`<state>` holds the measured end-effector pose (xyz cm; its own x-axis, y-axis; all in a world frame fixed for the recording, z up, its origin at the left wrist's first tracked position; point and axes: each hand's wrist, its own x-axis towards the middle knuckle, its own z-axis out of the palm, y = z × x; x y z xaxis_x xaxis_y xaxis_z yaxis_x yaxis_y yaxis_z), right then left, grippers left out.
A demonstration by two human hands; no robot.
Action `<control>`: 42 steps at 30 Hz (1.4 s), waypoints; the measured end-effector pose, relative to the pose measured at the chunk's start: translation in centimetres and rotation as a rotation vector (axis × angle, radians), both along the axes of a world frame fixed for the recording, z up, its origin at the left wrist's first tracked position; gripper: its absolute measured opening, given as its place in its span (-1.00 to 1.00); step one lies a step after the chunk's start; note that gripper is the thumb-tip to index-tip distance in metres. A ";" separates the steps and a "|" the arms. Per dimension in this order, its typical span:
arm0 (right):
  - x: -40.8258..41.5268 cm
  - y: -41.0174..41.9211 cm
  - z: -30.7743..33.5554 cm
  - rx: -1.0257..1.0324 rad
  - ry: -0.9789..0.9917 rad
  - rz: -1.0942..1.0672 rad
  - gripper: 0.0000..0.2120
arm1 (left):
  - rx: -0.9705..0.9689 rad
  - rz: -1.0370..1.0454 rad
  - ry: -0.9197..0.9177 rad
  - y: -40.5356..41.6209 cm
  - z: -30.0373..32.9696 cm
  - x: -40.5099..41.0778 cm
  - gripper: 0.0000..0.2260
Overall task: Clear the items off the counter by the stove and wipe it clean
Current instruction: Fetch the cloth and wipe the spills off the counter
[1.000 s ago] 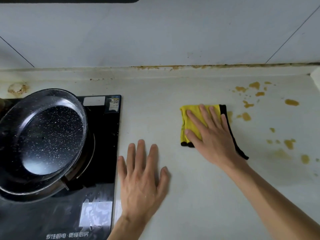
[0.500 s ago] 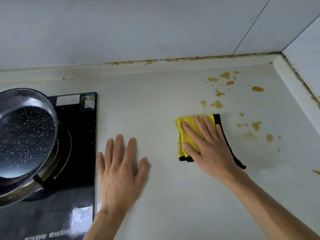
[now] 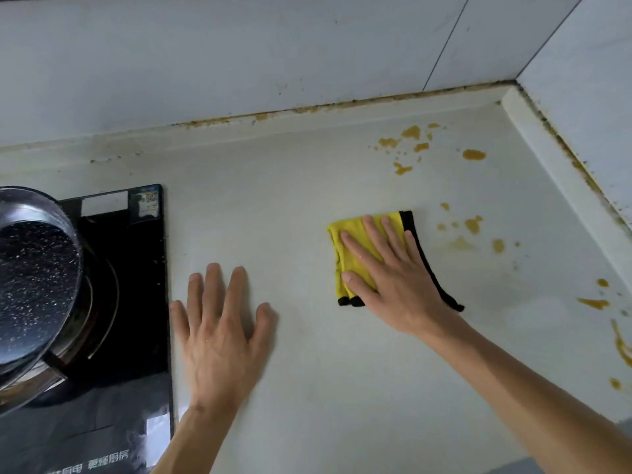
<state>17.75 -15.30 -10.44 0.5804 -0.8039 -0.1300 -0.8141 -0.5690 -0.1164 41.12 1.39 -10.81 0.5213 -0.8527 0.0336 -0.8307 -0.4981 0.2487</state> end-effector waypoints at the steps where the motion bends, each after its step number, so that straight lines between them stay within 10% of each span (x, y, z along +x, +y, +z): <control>1: -1.5 0.6 -0.1 -0.005 -0.002 0.013 -0.37 | 0.002 0.002 0.002 0.0 0.0 0.0 -0.44; 11: 0.4 -3.9 0.4 0.038 0.026 -0.289 -0.35 | 0.021 0.012 0.010 -0.3 0.5 -0.4 -0.46; 19: -1.9 4.4 0.8 0.056 -0.049 -0.088 -0.32 | 0.027 0.008 0.035 -0.3 0.9 -0.6 -0.46; 33: -1.4 -4.1 3.6 -0.055 -0.122 0.047 -0.63 | -0.018 0.009 0.022 -0.3 1.1 -0.7 -0.47; 42: -3.9 -3.7 10.8 -0.211 -0.521 0.005 -0.73 | -0.019 0.004 0.030 -0.3 1.7 -0.8 -0.50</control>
